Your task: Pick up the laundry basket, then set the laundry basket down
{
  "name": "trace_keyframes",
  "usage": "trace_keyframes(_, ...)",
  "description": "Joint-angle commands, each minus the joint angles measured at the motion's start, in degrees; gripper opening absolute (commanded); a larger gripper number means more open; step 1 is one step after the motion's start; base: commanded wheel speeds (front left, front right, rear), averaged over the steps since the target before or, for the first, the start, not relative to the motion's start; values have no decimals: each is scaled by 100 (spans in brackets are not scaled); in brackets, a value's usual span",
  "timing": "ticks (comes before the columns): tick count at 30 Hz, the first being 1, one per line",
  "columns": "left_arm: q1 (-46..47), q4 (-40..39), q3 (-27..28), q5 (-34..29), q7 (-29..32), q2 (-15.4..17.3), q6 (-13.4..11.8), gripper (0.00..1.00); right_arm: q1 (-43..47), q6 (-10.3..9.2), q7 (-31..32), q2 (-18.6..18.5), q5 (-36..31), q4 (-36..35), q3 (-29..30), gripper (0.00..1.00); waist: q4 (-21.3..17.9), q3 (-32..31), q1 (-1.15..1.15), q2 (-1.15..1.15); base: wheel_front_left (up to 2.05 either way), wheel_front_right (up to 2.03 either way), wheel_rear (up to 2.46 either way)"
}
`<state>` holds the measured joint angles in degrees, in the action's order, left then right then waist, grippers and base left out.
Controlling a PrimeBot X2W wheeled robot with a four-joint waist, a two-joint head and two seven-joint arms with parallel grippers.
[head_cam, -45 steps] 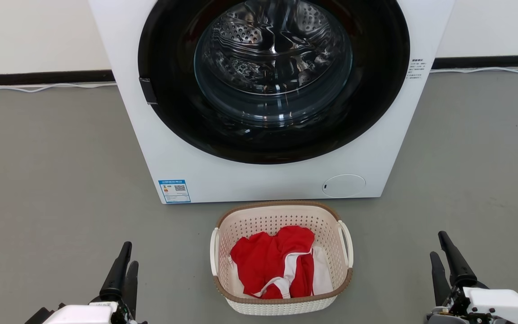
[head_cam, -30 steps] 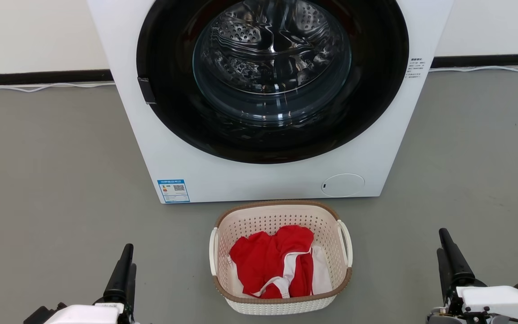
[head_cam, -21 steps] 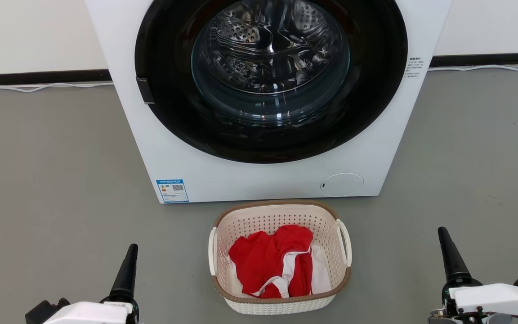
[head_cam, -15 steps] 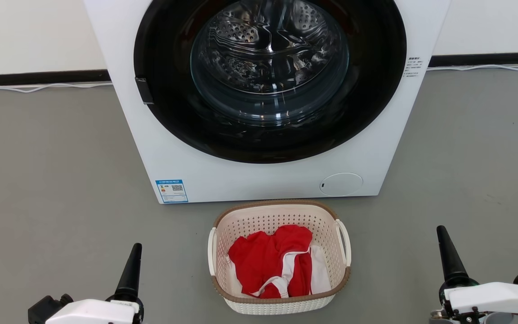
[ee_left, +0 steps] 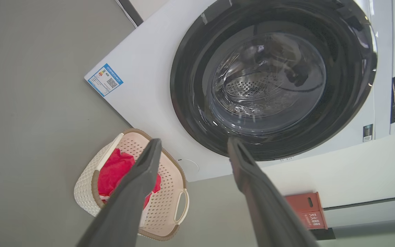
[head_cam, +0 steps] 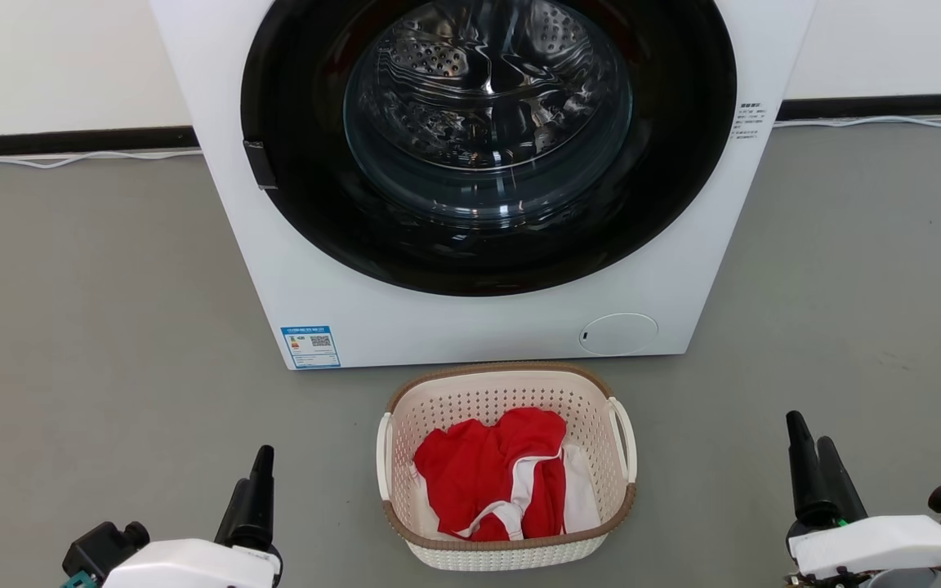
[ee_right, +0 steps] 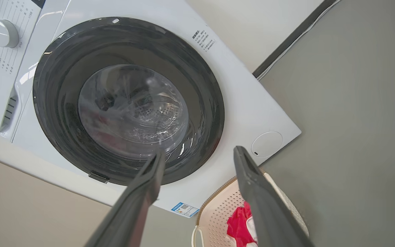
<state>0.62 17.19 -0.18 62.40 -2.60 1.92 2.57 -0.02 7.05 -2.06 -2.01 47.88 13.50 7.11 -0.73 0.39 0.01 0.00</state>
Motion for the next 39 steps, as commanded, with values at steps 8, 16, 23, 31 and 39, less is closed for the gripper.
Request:
trace_keyframes(8, 151, -122, -7, -860, -193, 59, -163, 100, -82, 23, -247, -62, -988, -177, -79, 100, -15, 0, -1, 0, 0, 0, 0)
trace_keyframes(16, 156, -89, -24, -1416, -311, 63, -209, 100, -78, 26, -365, -64, -1592, -134, -73, 100, -22, 3, -1, 0, 0, 0, 0)
trace_keyframes(23, 158, -50, -39, -2019, -429, 67, -268, 100, -61, 28, -482, -66, -2149, -93, -90, 100, -32, -3, -1, 0, 0, 0, 0)
trace_keyframes(31, 149, -45, -55, -2639, -563, 72, -315, 100, -35, 31, -617, -68, -2758, -42, -59, 100, -52, -15, -1, 0, 0, 0, 0)
trace_keyframes(39, 158, -53, -77, -3201, -697, 77, -363, 100, -44, 33, -751, -71, -3344, 37, -2, 100, -72, 5, -1, 0, 0, 0, 0)
